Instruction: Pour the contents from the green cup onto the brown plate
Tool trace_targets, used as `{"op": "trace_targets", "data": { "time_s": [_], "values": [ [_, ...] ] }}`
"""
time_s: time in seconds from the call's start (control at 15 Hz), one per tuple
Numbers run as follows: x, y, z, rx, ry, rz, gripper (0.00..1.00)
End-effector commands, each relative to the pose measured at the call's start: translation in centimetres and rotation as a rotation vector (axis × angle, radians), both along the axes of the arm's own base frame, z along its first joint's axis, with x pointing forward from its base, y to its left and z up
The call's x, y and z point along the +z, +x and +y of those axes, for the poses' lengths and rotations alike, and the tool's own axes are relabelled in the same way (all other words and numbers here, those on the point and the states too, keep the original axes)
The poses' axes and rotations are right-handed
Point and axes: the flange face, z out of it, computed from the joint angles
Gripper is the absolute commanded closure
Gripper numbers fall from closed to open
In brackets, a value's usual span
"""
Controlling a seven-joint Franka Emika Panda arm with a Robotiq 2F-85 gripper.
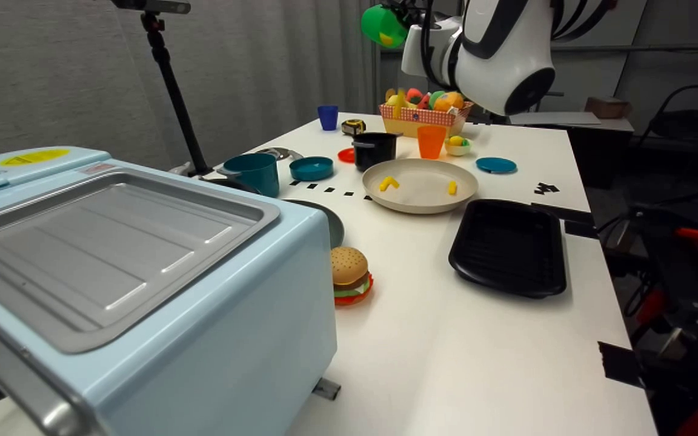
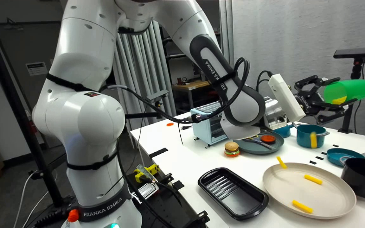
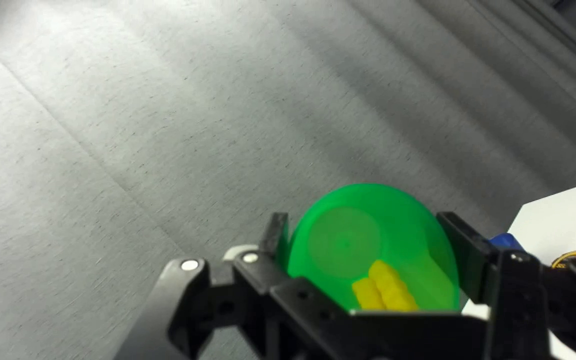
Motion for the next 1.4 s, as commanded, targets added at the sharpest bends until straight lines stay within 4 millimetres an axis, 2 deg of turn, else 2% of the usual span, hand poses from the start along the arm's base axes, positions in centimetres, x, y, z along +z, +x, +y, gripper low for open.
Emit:
{"op": "trace_targets", "data": {
  "time_s": [0.0,0.67,1.33],
  "values": [
    [-0.1,-0.3,-1.4,0.021,-0.024,-0.049,0.50],
    [-0.1,-0.8,-3.8,0.081,-0.010,-0.178,0.50],
    [0.4,-0.9,-4.9,0.038,0.070,-0.159,0.50]
  ]
}}
